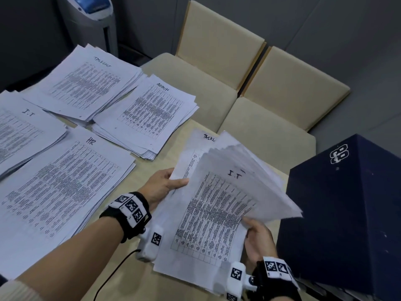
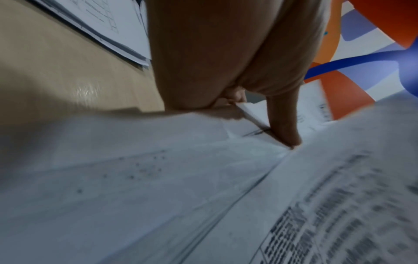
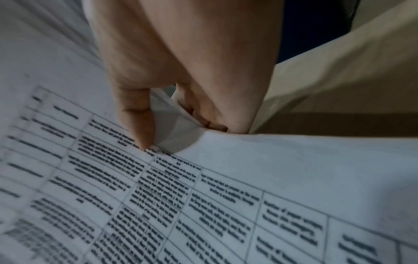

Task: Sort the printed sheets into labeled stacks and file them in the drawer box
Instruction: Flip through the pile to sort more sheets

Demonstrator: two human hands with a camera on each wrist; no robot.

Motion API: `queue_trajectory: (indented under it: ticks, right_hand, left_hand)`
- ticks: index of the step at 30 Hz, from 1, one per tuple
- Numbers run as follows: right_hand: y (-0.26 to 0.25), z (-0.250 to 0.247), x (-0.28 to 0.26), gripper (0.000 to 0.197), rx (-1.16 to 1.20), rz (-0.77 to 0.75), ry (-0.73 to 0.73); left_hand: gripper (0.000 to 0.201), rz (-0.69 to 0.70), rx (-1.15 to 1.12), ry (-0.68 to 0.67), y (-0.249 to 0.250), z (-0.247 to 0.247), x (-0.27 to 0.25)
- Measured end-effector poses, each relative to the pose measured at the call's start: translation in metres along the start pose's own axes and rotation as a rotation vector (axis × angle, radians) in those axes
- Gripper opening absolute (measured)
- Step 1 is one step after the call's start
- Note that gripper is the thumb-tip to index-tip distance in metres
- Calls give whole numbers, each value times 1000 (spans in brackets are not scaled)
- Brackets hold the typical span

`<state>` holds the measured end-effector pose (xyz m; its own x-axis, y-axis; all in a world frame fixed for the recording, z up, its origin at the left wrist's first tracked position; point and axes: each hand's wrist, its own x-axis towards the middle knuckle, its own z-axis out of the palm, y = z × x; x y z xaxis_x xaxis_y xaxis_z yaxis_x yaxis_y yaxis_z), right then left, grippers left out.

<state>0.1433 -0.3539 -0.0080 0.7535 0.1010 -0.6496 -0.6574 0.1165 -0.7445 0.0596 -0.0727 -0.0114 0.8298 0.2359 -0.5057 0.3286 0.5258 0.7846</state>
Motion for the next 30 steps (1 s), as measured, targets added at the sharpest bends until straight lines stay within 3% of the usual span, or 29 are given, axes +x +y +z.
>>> queue_trajectory:
  ticks: [2, 7, 10, 12, 13, 16, 20, 23, 25, 27, 30]
  right_hand:
    - [-1, 0, -1, 58, -19, -1, 38]
    - [2, -5, 4, 55, -31, 39, 27]
    - [2, -5, 5, 47, -7, 37, -5]
    - [2, -6, 6, 36, -3, 40, -34]
    - [3, -8, 7, 33, 7, 38, -60]
    - [2, -9, 7, 32, 29, 32, -88]
    - [5, -9, 9, 30, 72, 42, -71]
    - [10, -13, 14, 31, 101, 50, -7]
    - [13, -15, 16, 33, 66, 93, 36]
    - [14, -15, 8, 37, 17, 131, 20]
    - [10, -11, 2, 12, -57, 63, 61]
  left_hand:
    - [34, 21, 53, 50, 0, 5, 0]
    - [24, 43, 170, 126, -5, 3, 7]
    - [36, 87, 425, 278, -12, 2, 14]
    - [54, 213, 782, 478, -16, 1, 18]
    - [55, 314, 887, 514, -18, 2, 19]
    - [41, 500, 854, 372, -14, 8, 16]
    - [51, 524, 811, 162, -4, 15, 10]
    - [52, 319, 761, -148, -2, 20, 7]
    - [35, 230, 738, -280, -3, 24, 5]
    - [26, 170, 638, -281, -6, 28, 3]
    - [46, 29, 350, -270, -1, 31, -3]
